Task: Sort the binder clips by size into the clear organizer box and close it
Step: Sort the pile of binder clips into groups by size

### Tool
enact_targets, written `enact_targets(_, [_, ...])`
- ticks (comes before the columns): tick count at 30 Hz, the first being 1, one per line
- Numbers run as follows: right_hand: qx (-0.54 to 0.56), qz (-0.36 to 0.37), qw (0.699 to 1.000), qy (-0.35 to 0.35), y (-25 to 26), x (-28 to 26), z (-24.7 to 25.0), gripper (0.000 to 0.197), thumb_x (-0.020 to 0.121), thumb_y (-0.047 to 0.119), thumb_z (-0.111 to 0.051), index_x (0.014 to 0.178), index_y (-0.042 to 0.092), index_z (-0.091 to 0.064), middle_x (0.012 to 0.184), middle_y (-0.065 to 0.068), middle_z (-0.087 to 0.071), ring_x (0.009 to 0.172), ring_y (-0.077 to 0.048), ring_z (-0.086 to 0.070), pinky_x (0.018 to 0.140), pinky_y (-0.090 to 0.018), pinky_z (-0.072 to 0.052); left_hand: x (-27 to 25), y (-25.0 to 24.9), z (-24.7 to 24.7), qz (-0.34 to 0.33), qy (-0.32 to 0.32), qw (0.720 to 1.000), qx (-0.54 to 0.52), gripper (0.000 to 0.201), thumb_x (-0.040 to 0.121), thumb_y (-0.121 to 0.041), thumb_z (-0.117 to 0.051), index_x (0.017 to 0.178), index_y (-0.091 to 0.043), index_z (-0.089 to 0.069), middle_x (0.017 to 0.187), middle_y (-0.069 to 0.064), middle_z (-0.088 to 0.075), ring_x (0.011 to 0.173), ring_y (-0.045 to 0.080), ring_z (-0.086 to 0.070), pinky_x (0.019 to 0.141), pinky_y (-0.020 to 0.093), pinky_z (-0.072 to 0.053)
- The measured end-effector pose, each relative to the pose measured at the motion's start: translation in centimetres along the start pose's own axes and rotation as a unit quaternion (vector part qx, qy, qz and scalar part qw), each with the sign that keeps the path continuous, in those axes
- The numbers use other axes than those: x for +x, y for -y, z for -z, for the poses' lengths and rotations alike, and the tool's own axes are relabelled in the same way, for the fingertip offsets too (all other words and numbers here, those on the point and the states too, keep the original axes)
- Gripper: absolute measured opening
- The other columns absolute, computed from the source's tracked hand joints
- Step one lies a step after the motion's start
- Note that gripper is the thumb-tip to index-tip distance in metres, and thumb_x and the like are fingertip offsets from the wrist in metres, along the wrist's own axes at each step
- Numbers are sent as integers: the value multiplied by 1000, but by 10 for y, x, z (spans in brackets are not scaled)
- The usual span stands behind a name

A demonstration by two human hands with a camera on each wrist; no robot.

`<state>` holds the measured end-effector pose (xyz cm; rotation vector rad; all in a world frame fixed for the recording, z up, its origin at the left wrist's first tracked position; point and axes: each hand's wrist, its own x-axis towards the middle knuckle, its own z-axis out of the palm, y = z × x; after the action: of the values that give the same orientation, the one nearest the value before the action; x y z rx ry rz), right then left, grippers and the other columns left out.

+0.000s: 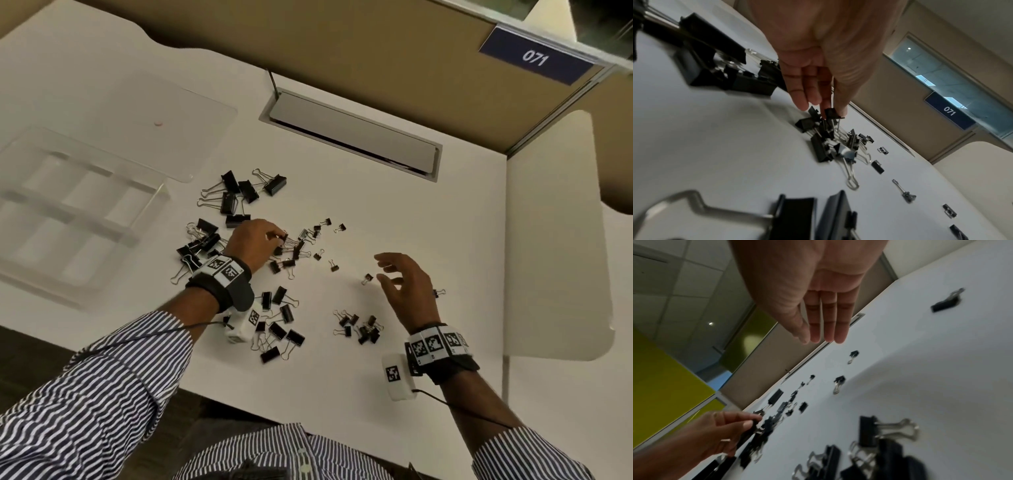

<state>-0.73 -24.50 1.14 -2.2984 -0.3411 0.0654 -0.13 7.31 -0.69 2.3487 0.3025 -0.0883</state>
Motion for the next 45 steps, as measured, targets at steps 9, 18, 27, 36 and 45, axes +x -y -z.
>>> enact_targets(9, [-8, -35, 999, -35, -32, -12, 16, 32, 89, 8, -64, 113, 30, -63, 106, 12, -64, 95, -6, -63, 71, -21, -55, -1, -15, -27, -147, -26, 987, 57, 17, 89, -20, -67, 106, -19, -70, 104, -2, -66, 91, 18, -59, 78, 35, -51])
enact_targets(18, [-214, 81, 942, 244, 0, -10, -22, 57, 96, 26, -54, 150, 22, -37, 155, 1, -39, 141, -19, -37, 113, -36, -35, -22, -32, -71, -275, -4, 922, 272, 15, 77, -15, -68, 91, -17, -75, 95, -1, -69, 97, 27, -59, 84, 42, -40])
enact_targets(27, [-283, 124, 911, 273, -9, -1, -45, 61, 103, 29, -38, 157, 15, -13, 165, -5, -8, 152, -22, -9, 122, -38, -3, -28, -24, -77, -310, 42, 936, 165, 59, 81, -11, -67, 138, -16, -53, 120, 0, -66, 132, 24, -46, 118, 54, -19])
enact_targets(36, [-253, 69, 948, 178, -21, -16, -9, 48, 92, 17, -61, 138, 10, -54, 147, -8, -50, 137, -28, -46, 111, -40, -39, -26, -40, -97, -277, 79, 915, 281, 73, 94, -48, -43, 155, -15, -19, 162, 13, -14, 150, 29, -11, 118, 58, -10])
enact_targets(45, [-248, 35, 947, 201, -26, -32, -13, 51, 93, 20, -59, 142, 10, -50, 157, -6, -35, 141, -26, -40, 116, -38, -34, -17, -45, -93, -184, 96, 888, 411, 92, 90, -73, -15, 155, -9, -3, 161, 21, -5, 150, 32, -3, 114, 63, 6])
